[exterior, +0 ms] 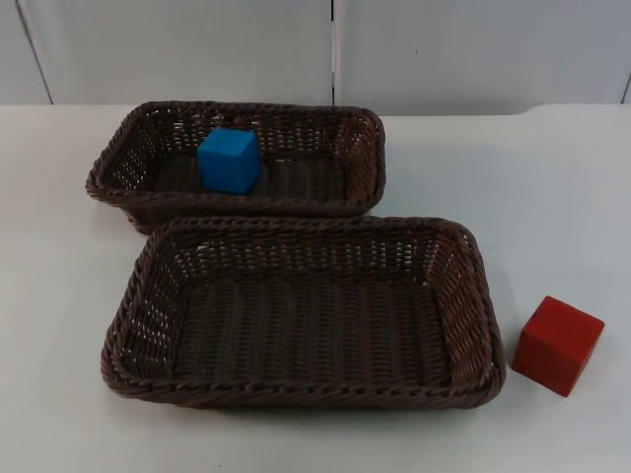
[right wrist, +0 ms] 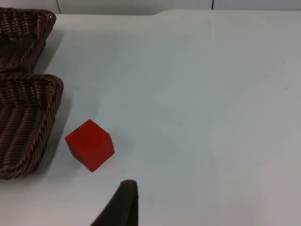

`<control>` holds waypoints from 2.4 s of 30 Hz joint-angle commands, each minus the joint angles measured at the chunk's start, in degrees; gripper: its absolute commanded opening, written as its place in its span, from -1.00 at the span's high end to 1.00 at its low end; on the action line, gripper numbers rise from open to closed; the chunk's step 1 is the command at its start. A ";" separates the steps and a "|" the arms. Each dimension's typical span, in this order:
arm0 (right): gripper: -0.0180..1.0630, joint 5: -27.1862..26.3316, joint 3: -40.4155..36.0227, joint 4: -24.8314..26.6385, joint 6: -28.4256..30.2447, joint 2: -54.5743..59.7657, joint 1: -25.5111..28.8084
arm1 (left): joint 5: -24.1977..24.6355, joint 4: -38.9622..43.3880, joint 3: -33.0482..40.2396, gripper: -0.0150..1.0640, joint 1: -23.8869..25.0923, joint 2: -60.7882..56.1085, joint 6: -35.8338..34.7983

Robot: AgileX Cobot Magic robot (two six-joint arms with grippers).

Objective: Pick up one cube with the left hand and place it into the upper basket. Pick up one cube with the right hand and place it into the lower basket.

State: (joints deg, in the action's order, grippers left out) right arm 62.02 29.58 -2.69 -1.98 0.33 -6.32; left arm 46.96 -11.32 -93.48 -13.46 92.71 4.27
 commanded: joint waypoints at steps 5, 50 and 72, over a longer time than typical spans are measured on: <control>-0.98 -0.22 -0.05 -0.13 -0.13 0.13 -0.16 | -5.16 0.19 11.93 -0.65 -0.26 -8.87 1.48; -0.98 -0.22 -0.05 -0.13 -0.13 0.13 -0.16 | -5.55 3.09 59.02 -0.65 -0.26 -57.86 1.48; -0.98 -0.22 -0.05 -0.13 -0.13 0.13 -0.16 | -5.76 3.23 59.02 -0.65 -0.26 -57.86 1.48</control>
State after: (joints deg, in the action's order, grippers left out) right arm 62.02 29.58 -2.69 -2.11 0.33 -6.32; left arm 41.65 -8.58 -34.72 -13.46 35.20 5.74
